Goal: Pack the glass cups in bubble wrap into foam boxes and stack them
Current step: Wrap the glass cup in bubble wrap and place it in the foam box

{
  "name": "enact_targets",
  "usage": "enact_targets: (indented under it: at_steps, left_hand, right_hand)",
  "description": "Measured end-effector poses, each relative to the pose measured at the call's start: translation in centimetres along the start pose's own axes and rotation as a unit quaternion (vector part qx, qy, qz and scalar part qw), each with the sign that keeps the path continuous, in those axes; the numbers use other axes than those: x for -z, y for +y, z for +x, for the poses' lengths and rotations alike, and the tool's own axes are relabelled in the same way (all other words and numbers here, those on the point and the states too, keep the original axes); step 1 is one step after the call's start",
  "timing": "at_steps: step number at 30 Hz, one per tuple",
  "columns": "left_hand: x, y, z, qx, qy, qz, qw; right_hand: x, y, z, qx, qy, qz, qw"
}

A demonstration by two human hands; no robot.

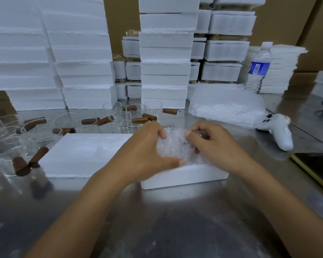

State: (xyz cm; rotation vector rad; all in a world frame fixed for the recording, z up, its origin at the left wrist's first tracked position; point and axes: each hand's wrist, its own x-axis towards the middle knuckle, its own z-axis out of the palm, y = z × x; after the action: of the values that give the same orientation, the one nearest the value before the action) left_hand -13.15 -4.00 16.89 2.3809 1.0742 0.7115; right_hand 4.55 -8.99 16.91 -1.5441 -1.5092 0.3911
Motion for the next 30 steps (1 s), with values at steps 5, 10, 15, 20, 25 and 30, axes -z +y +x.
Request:
enact_targets:
  at_steps: [5, 10, 15, 20, 25, 30]
  left_hand:
    - [0.4, -0.1, 0.0, -0.001, -0.003, -0.01, 1.0]
    - [0.3, -0.1, 0.0, 0.0, -0.012, 0.015, 1.0]
    - [1.4, 0.3, -0.2, 0.026, -0.024, -0.091, 0.995]
    - [1.4, -0.9, 0.4, 0.017, -0.054, -0.107, 0.993]
    - [1.8, -1.5, 0.7, 0.013, -0.001, -0.138, 0.99]
    - [2.4, -2.8, 1.5, 0.101, 0.183, -0.112, 0.971]
  right_hand:
    - [0.3, 0.2, 0.2, -0.004, -0.024, -0.005, 1.0]
    - [-0.3, 0.3, -0.2, 0.019, -0.034, -0.109, 0.993]
    - [0.0, 0.5, 0.1, 0.003, 0.002, -0.087, 0.996]
    - [-0.2, 0.8, 0.1, -0.022, 0.002, -0.1, 0.995]
    - [1.2, 0.7, 0.2, -0.028, -0.009, -0.083, 0.996]
    - [3.0, 1.6, 0.6, -0.064, 0.106, -0.143, 0.982]
